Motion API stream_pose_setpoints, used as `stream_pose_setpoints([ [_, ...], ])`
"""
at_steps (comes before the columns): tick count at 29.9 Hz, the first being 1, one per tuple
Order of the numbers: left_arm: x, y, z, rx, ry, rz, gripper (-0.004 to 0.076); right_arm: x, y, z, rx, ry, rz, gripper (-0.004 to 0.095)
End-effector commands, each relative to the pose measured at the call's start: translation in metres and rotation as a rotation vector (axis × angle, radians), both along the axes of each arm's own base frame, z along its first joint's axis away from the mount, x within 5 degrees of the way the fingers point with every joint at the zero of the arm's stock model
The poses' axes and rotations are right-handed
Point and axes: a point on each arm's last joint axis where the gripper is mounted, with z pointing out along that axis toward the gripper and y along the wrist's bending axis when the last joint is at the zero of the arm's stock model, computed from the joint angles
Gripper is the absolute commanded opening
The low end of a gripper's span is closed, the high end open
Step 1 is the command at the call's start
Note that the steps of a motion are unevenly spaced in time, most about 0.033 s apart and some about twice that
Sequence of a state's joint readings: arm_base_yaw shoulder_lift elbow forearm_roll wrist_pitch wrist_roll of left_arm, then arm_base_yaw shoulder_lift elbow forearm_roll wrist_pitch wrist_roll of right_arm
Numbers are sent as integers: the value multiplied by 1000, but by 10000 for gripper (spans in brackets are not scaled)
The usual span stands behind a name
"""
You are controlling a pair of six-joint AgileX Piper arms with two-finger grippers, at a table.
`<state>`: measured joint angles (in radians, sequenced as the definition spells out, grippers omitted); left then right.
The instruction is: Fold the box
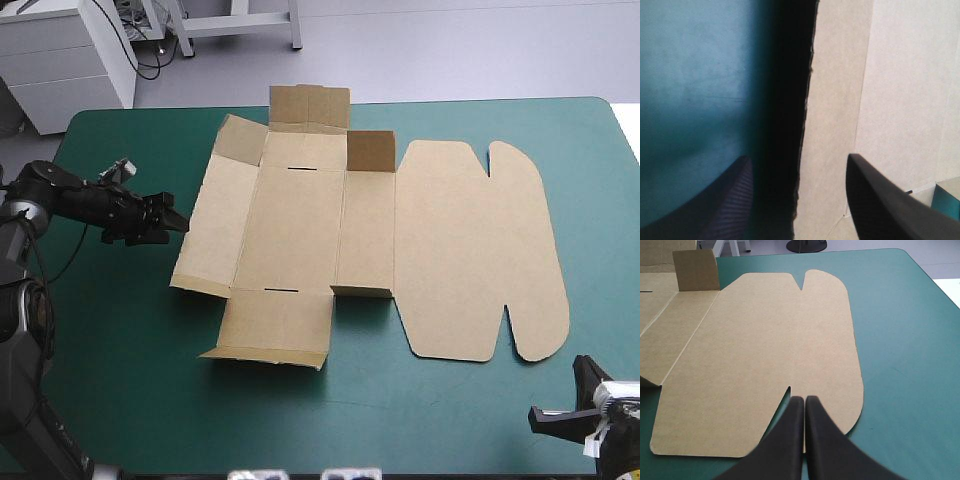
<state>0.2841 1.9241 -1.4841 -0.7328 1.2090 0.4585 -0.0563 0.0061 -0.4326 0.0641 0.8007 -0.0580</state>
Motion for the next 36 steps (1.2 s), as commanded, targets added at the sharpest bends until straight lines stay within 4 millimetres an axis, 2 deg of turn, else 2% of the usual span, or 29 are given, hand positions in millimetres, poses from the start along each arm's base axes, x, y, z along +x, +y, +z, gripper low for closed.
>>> stream_pose_setpoints([
  [1, -2, -6, 23, -59, -38, -13, 401, 2, -1, 15, -6, -79, -5, -4],
  [9, 7, -10, 2, -177, 24, -5, 400, 2, -1, 15, -6, -79, -5, -4],
  [15, 9, -20, 0, -188, 27, -28, 401, 2, -1, 15, -7, -79, -5, -4],
  [25, 7, -67, -7, -84, 68, -195, 401, 2, -1, 15, -8, -83, -6, -4],
  [31, 5, -72, -10, -45, 112, -190, 400, 2, -1, 15, -8, -83, -6, -4],
  [34, 5, -70, -10, -37, 112, -191, 368, 2, -1, 15, -8, -86, -6, -4],
  [36, 5, -71, -10, -39, 111, -191, 306, 2, -1, 15, -8, -88, -6, -4],
])
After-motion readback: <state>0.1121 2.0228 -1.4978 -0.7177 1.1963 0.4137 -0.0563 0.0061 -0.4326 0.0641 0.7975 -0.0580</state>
